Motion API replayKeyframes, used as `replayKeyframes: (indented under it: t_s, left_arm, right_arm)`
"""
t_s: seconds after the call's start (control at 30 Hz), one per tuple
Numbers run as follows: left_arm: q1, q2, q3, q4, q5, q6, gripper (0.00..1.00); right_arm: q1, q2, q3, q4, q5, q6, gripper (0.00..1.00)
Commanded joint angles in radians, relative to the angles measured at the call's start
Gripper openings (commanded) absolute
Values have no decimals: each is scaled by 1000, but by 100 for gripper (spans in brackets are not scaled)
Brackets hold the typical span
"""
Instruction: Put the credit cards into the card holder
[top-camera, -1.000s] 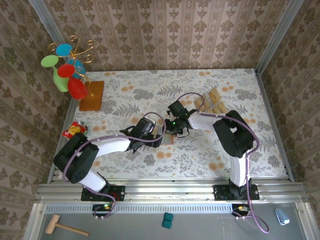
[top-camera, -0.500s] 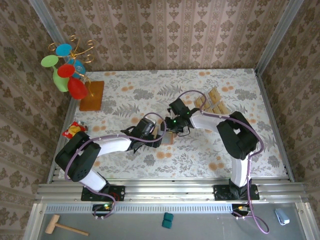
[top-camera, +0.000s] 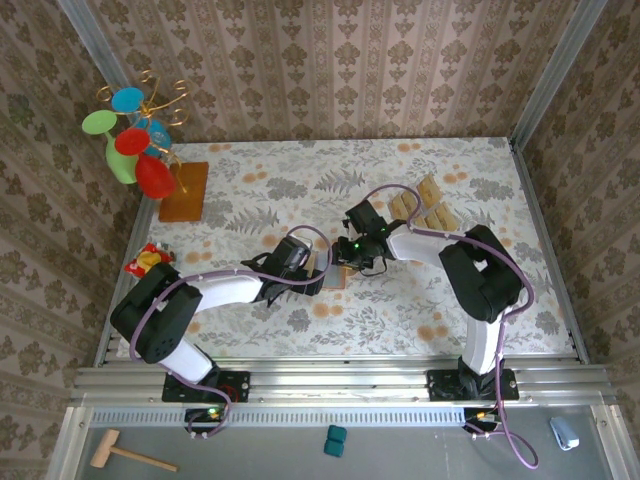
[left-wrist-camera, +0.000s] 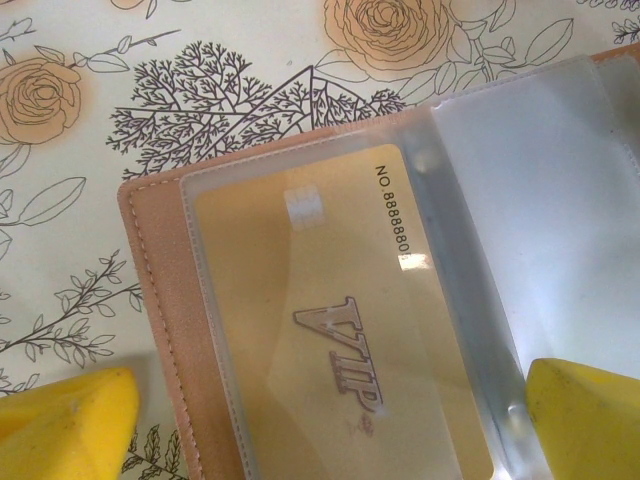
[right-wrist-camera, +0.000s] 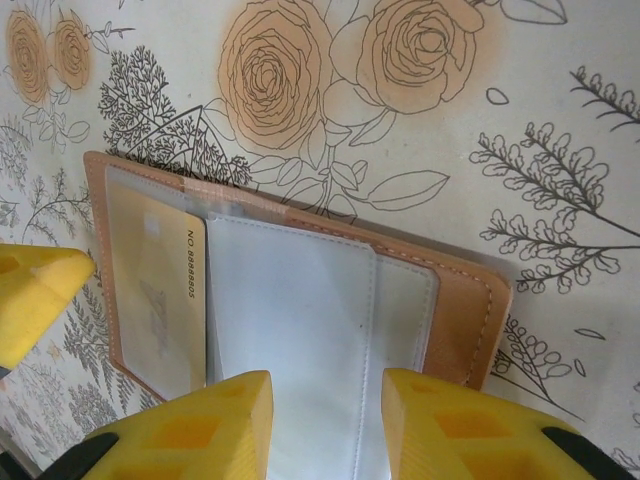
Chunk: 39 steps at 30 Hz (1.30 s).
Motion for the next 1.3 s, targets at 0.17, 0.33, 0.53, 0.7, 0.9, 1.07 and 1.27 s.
replayKeyframes:
  t_s: [0.17,0.33,0.53,0.7,0.9,1.07,1.27]
  left_arm:
    - [-2,11,-19,-6,-18,-15,100]
    - [-2,9,-20,-6,-16,-14,100]
    - [-1,11,-21,-4,-16,-15,100]
    - [-2,10,-25,-1,-15,-17,100]
    - [0,10,-26,-1,-13,-17,100]
    - [-1,-1,-23,-5,-9,-18,100]
    - [40,-77,-17,-23,24,-39,100]
  right_arm:
    - [3,40,-10,21,-6,15,36]
    - [3,47,1,18,-27,6,36]
    - [10,54,32,1,-43,-9,37]
    - [15,63,46,0,-50,-8,37]
    - [18,74,62,3,-63,-6,36]
    - [18,77,69,5,-65,-3,37]
    - [18,85,69,6,-65,1,37]
